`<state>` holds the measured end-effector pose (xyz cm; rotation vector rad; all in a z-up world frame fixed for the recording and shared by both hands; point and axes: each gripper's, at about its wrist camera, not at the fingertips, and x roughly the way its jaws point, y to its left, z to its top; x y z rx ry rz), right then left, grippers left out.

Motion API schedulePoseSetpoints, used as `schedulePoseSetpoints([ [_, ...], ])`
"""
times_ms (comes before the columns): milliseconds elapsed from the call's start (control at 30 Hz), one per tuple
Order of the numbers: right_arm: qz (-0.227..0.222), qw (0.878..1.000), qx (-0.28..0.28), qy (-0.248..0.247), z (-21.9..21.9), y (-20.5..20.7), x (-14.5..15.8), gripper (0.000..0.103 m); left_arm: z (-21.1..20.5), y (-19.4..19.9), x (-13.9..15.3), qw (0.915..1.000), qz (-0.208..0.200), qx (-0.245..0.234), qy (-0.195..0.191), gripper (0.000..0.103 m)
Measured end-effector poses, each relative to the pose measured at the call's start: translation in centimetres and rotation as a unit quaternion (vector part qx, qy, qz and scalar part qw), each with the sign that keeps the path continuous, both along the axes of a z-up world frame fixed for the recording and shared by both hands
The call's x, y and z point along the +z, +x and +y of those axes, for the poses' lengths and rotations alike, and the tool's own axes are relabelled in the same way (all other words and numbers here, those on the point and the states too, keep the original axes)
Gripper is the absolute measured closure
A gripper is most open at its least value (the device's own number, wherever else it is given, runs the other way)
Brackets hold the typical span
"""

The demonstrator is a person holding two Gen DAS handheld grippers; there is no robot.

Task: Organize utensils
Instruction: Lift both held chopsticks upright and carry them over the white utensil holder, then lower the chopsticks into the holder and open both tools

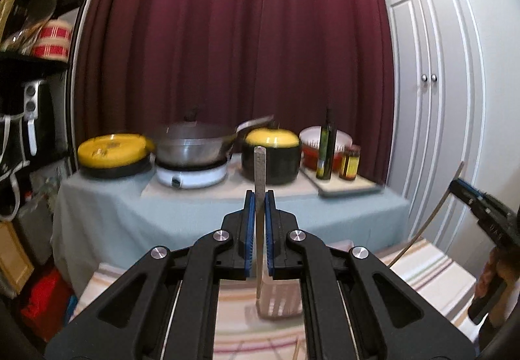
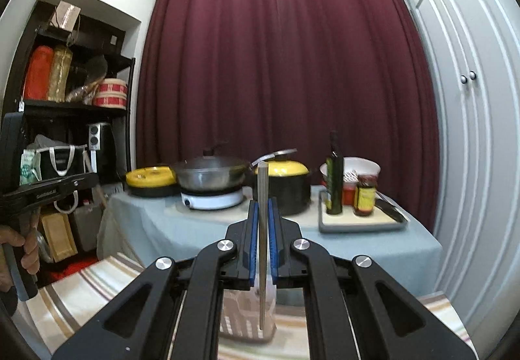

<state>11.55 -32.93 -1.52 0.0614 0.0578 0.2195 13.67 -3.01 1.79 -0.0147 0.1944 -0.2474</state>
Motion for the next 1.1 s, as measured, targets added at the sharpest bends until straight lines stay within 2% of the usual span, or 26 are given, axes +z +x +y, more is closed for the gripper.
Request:
schedulePoseSetpoints([
  [133, -0.016, 1.0, 0.004, 0.004, 0.4, 2.5, 1.2, 0.096, -1.1, 2.8, 1.9, 0.9998, -0.007, -0.012, -0.01, 0.096],
  [233, -0.016, 1.0, 0.009, 0.008, 0.9, 4.1, 1.3, 0.096, -2.2, 4.7, 1.8, 0.9998, -0.004, -0.017, -0.004, 0.096],
  [367, 0.006, 1.0, 0.017, 0.012, 1.5, 6.2, -0.2, 0.096, -3.4, 7.0, -0.6, 0.9995, 0.023, -0.022, 0.005, 0.096],
  [567, 0.059, 0.998, 0.02, 0.011, 2.4, 9.0, -4.2, 0.096, -4.1, 9.7, -4.9, 0.9977, 0.062, -0.024, 0.012, 0.096],
  [800, 0.098, 0.995, 0.019, 0.005, 3.0, 10.8, -6.6, 0.096, -4.2, 11.5, -7.9, 0.9952, 0.093, -0.026, 0.02, 0.096],
  [867, 0.102, 0.995, 0.017, 0.004, 3.1, 11.0, -6.9, 0.096, -3.9, 11.6, -8.3, 0.9953, 0.093, -0.023, 0.016, 0.09],
  [900, 0.103, 0.995, 0.015, 0.004, 3.1, 10.9, -7.0, 0.096, -3.8, 11.6, -8.4, 0.9953, 0.093, -0.023, 0.014, 0.08],
  [933, 0.103, 0.995, 0.014, 0.004, 3.1, 10.9, -7.0, 0.094, -3.7, 11.5, -8.4, 0.9955, 0.092, -0.021, 0.013, 0.075],
  [967, 0.101, 0.995, 0.012, 0.002, 3.1, 10.7, -7.0, 0.09, -3.5, 11.3, -8.4, 0.996, 0.087, -0.017, 0.012, 0.064],
  [1033, 0.094, 0.996, 0.002, -0.002, 3.1, 10.1, -6.8, 0.06, -3.5, 11.0, -8.3, 0.9964, 0.083, -0.016, 0.013, 0.057],
  [1100, 0.084, 0.996, -0.009, -0.006, 3.0, 9.5, -6.6, 0.049, -3.3, 10.5, -8.3, 0.9966, 0.08, -0.014, 0.016, 0.047],
])
